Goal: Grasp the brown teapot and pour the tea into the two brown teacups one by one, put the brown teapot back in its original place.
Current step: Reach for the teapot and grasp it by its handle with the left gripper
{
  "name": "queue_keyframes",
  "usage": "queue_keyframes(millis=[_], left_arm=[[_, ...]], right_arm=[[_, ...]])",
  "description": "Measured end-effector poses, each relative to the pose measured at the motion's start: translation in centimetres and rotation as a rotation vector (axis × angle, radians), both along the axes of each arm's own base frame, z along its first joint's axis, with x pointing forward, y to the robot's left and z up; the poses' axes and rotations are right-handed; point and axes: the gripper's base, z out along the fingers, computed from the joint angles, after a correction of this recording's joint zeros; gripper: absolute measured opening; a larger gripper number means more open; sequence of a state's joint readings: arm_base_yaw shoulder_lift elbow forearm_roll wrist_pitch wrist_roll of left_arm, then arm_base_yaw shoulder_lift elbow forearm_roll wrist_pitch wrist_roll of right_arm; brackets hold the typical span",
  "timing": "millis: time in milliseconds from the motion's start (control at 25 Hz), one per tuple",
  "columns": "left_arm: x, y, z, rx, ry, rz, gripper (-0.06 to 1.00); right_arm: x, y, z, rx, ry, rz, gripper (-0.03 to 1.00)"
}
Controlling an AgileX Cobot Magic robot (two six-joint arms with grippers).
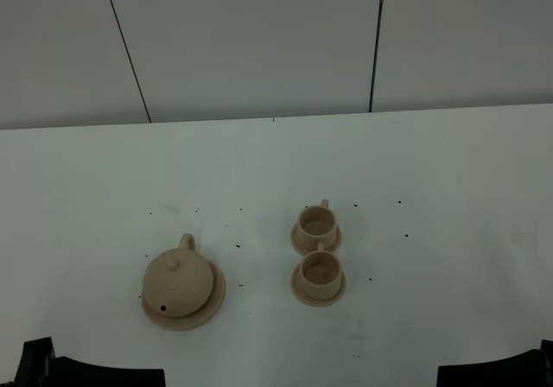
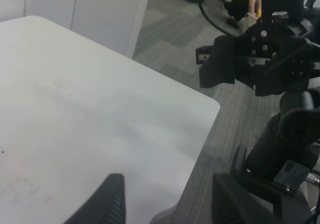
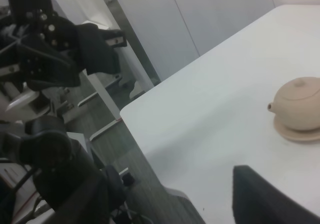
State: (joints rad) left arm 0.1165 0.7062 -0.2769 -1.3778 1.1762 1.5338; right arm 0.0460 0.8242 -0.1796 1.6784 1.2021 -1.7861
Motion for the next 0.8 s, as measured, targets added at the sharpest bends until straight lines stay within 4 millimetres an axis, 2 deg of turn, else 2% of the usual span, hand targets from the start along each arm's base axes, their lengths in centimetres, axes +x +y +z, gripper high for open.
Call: queue_keyframes(millis=[800], left_arm=[[0.04,0.02,-0.01,0.002,-0.003,0.004,0.52]], right_arm=[[0.02,0.00,0.08,0.009,0.000,-0.003,0.53]])
